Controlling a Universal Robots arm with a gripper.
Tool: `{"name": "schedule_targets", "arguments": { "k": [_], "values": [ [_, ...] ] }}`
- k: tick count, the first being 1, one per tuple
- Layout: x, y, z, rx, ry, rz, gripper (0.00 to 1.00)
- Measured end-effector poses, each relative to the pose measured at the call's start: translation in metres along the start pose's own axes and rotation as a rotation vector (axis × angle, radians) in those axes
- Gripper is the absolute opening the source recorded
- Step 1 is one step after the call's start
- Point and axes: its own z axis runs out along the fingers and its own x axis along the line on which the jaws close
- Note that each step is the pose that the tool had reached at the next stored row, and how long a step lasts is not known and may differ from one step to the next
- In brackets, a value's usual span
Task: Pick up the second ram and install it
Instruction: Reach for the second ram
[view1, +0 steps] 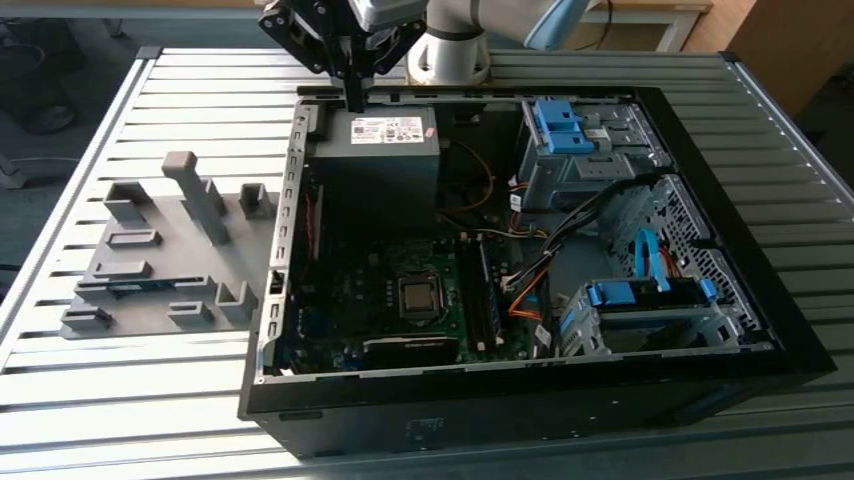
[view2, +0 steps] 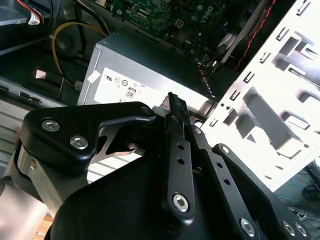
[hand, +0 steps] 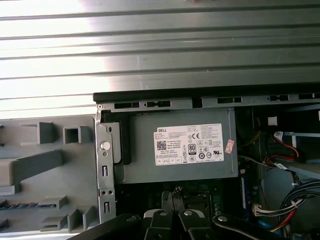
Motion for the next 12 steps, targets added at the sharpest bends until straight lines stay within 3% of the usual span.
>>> {"name": "schedule_targets", "arguments": {
  "k": [12],
  "values": [
    [0.0054,-0.0004,0.0002,0.0001,0.0002,0.0,0.11]
  ]
}}
